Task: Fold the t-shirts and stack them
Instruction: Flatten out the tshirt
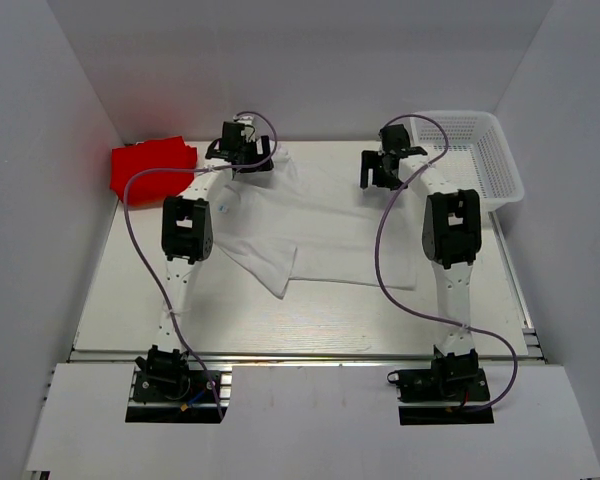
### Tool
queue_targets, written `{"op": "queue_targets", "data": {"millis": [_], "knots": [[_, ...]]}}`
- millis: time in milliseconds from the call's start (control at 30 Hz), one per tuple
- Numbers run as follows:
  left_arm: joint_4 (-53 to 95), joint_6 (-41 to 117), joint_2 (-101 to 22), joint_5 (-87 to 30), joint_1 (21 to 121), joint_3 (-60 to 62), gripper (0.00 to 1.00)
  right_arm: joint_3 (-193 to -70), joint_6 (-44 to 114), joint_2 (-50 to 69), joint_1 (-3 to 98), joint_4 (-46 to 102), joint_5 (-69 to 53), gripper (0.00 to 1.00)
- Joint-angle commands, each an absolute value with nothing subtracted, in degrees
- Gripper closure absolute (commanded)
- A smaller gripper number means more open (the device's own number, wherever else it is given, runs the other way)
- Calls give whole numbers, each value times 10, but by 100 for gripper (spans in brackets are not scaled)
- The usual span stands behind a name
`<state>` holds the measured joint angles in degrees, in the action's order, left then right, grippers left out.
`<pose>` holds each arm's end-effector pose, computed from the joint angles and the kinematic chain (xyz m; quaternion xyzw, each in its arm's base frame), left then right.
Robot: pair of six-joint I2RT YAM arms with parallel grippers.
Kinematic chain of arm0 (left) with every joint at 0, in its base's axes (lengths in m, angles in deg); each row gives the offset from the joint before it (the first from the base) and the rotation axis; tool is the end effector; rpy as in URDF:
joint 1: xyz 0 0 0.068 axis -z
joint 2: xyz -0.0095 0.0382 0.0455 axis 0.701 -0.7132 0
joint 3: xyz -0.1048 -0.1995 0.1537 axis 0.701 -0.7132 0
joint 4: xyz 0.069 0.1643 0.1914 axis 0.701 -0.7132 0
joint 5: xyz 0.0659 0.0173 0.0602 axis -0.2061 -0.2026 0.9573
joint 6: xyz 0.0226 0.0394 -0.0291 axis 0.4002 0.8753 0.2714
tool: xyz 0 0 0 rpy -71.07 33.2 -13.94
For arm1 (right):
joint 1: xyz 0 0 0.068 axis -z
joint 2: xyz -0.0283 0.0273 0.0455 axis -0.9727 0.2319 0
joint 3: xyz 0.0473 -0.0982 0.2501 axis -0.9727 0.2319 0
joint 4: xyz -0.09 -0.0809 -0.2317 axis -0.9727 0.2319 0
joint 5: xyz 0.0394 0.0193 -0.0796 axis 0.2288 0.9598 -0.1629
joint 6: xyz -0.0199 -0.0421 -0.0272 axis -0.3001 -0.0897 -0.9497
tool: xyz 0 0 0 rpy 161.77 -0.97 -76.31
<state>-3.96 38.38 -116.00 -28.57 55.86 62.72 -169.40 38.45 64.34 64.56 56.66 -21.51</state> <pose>0.5746 -0.1207 0.1508 0.0336 0.9054 -0.1469 0.3970 0.5165 0.1064 0.1771 0.0019 0.9415 0.0177 0.3365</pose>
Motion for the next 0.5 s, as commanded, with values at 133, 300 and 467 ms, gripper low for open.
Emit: {"op": "queue_targets", "data": {"millis": [133, 300, 467], "knots": [[-82, 396, -975, -204, 576, 562, 0, -1616, 353, 464, 610, 553, -174, 10], [-108, 409, -864, -192, 651, 393, 0, -1332, 421, 279, 568, 468, -163, 10], [-127, 402, -792, -160, 750, 236, 0, -1174, 519, 185, 567, 488, -208, 10]]}}
